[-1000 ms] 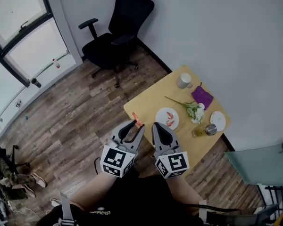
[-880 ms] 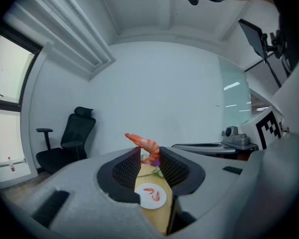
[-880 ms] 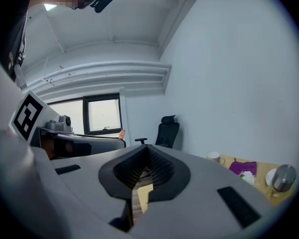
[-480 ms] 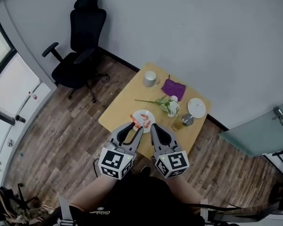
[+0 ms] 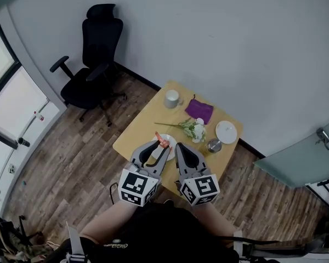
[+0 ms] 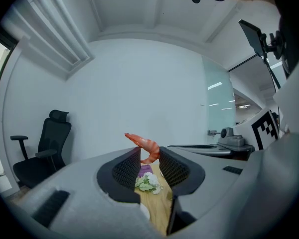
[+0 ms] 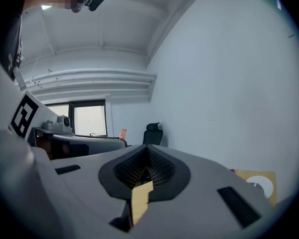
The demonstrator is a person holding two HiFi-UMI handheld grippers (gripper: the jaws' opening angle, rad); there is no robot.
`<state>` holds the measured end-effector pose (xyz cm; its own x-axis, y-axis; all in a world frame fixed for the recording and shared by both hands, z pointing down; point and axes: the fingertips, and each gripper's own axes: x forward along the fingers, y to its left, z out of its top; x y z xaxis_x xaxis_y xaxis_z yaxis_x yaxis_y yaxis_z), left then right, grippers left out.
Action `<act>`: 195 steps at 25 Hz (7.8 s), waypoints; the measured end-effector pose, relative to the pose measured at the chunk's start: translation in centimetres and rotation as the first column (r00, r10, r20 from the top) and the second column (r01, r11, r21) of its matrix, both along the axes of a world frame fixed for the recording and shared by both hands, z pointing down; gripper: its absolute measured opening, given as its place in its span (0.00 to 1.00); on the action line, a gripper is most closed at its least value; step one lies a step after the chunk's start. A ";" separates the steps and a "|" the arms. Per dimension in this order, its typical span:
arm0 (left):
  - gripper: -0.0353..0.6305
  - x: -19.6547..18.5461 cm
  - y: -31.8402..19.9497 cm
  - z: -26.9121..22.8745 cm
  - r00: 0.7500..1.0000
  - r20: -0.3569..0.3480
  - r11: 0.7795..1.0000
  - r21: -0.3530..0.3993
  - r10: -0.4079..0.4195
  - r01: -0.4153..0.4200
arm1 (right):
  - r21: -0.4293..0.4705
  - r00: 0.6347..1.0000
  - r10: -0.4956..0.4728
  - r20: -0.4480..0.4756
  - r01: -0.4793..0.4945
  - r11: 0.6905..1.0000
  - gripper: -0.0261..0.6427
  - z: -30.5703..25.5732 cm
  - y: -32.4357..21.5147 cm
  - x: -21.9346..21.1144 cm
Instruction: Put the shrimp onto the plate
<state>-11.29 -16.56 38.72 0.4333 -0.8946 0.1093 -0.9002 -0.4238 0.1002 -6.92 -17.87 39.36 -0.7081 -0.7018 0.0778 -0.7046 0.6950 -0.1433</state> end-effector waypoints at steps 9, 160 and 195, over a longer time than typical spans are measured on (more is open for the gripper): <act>0.23 0.6 -0.4 0.8 1.000 0.015 0.999 -0.032 0.013 -0.013 | -0.001 1.000 0.006 -0.008 -0.006 1.000 0.04 -0.1 -0.3 0.3; 0.11 -0.6 -6.3 21.4 0.936 0.148 0.770 -0.617 0.319 -0.165 | -0.239 0.987 0.151 -0.051 -0.159 0.958 0.04 9.2 -2.3 3.0; 0.06 -0.9 -2.5 6.8 0.992 0.054 0.983 -0.152 0.115 -0.106 | -0.139 0.999 0.036 -0.040 -0.041 0.989 0.04 4.9 0.3 1.2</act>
